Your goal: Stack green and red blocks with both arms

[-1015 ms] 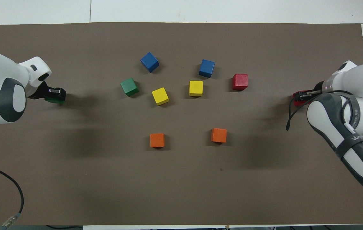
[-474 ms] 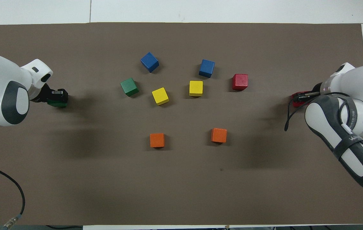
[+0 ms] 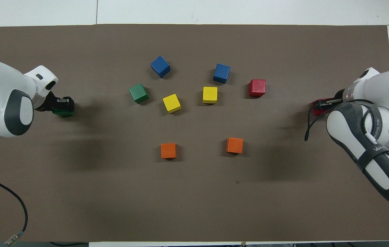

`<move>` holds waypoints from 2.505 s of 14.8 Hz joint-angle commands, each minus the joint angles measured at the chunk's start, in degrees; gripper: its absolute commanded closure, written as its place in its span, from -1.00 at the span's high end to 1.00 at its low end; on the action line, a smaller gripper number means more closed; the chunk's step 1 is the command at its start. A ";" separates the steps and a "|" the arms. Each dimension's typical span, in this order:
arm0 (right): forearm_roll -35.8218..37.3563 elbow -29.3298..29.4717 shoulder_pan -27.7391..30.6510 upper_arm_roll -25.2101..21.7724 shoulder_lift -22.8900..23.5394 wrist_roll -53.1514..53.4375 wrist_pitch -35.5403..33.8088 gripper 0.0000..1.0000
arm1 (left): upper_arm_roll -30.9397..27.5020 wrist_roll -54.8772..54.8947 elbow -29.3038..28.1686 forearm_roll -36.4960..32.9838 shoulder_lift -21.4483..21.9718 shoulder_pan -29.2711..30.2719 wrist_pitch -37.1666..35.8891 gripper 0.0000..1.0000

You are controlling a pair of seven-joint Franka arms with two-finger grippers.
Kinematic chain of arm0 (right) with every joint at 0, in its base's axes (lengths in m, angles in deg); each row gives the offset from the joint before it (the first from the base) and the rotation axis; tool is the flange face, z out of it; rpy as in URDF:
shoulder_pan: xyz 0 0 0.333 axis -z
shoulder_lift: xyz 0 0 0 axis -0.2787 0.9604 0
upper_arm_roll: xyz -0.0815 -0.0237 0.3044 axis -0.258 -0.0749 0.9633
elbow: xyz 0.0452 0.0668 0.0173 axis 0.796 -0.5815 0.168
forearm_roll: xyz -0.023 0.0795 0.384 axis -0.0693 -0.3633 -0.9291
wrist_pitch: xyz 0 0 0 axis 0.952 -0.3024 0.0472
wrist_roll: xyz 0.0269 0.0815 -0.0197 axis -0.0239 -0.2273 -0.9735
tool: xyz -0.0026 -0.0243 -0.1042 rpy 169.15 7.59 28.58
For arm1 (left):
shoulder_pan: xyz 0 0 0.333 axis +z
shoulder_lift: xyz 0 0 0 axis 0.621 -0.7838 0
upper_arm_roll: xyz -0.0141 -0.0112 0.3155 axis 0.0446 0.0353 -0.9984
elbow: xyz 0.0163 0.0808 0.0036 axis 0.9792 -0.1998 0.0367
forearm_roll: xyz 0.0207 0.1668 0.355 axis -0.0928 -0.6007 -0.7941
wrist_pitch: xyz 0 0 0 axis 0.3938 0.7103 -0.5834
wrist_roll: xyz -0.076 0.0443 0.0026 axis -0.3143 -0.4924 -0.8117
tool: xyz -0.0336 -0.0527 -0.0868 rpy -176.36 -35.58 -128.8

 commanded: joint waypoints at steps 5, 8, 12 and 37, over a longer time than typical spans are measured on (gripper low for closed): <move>0.32 -0.66 0.54 0.60 0.33 -1.17 2.54 -0.79 | 0.40 -0.13 1.03 0.58 0.80 0.58 0.28 1.00; 0.32 0.12 0.37 0.60 0.68 -1.17 2.01 1.00 | 0.75 -3.62 5.32 0.84 0.80 -1.17 -2.87 1.00; 0.23 5.64 0.37 0.60 0.68 -1.09 -2.89 1.00 | 0.66 -18.64 9.55 2.94 0.10 -7.50 -4.74 1.00; 4.45 40.56 -19.50 1.21 19.84 30.46 -20.94 0.93 | 0.04 -44.07 14.22 -2.32 -8.34 -23.42 0.27 1.00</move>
